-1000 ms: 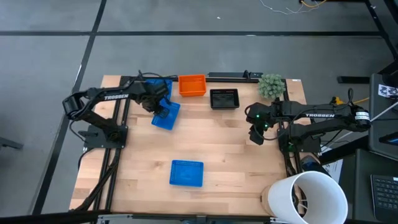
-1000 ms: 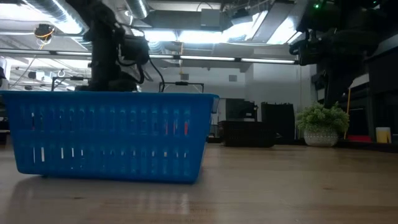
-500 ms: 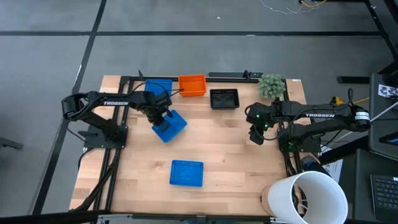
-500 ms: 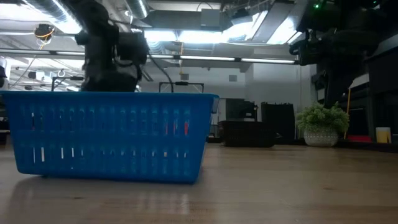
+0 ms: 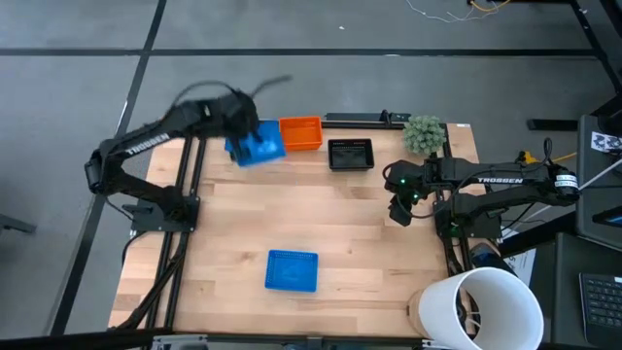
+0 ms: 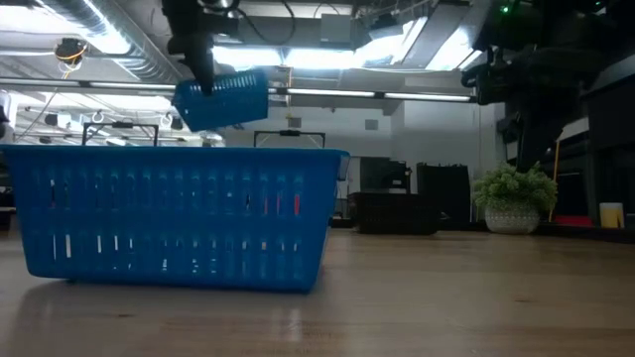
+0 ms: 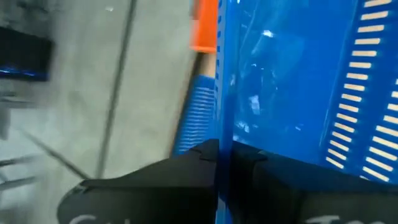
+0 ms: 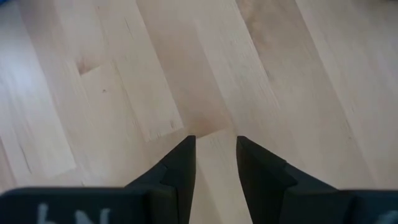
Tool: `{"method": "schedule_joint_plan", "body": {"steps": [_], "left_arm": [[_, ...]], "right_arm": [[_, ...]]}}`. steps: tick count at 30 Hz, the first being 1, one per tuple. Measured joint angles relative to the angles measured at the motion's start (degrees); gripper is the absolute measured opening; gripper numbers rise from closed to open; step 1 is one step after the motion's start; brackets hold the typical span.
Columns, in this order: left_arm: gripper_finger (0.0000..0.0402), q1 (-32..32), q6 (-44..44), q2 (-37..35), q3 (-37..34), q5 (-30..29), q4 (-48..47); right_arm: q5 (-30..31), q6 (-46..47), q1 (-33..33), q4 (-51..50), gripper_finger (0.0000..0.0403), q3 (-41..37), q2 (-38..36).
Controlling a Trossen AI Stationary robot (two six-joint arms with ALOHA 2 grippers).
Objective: Stack baskets by color
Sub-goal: Stack the middle left blue bin on the top blue bin
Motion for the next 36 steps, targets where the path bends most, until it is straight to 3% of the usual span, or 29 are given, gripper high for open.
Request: {"method": "schedule_joint_plan", "body": {"steps": [6, 10, 13, 26, 36], "left_arm": [[0.0, 14.0, 12.8, 4.4, 4.2, 1.1, -1.0], [0.0, 21.9, 14.0, 8.7, 4.8, 8.5, -3.5], [0.0, 25.3, 13.7, 12.4, 4.9, 10.1, -8.4], [0.0, 27.5, 24.8, 26.4, 5.3, 10.7, -4.1], [0.0, 28.8, 30.6, 28.1, 5.3, 11.2, 1.0]], "right_arm": [[0.0, 0.8, 0.0, 0.0, 0.0115, 0.0, 0.0], [0.0, 0.9, 0.0, 0.0, 0.0115, 0.0, 0.0], [0.0, 0.9, 0.0, 0.1, 0.0115, 0.0, 0.0], [0.0, -0.5, 0.0, 0.8, 0.0115, 0.0, 0.0], [0.0, -0.3, 0.0, 0.8, 0.0115, 0.0, 0.0]]}}
